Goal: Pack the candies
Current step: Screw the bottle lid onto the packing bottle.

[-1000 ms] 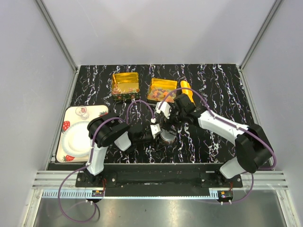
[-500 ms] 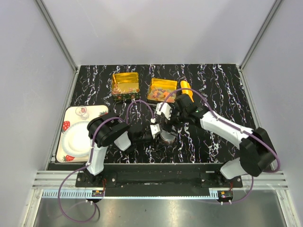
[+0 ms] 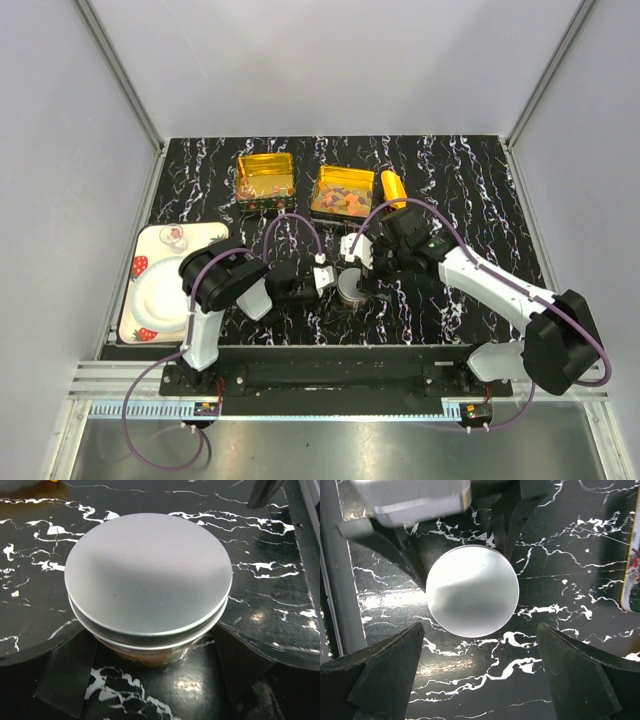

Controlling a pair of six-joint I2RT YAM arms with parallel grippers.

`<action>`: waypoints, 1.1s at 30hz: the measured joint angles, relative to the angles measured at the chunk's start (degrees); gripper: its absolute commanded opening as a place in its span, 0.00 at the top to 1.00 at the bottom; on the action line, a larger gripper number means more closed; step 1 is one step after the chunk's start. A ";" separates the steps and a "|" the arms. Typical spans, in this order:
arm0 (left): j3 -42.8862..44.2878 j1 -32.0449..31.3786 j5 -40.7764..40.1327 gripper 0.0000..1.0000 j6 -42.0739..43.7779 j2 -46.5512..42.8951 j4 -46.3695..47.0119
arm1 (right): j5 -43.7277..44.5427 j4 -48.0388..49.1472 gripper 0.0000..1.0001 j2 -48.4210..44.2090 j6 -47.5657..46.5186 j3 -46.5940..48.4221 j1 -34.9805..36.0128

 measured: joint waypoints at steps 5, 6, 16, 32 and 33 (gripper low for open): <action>-0.83 0.81 1.09 0.01 0.28 -0.85 -0.57 | -1.22 0.04 0.00 0.37 -1.88 -0.98 0.00; -0.83 0.98 1.22 0.01 0.31 -0.87 -0.66 | -1.68 0.07 0.00 0.59 -2.12 -1.01 0.00; -0.68 1.88 1.68 0.04 0.17 -0.92 -0.92 | -5.40 0.13 0.00 3.13 -2.75 -1.20 0.00; 0.42 1.97 2.05 0.07 -0.96 -0.61 -1.62 | -4.92 6.27 0.00 5.18 -1.81 -2.84 0.00; 0.55 1.99 2.21 0.06 -1.05 -0.52 -1.57 | -4.90 6.67 0.00 5.44 -1.75 -2.95 0.00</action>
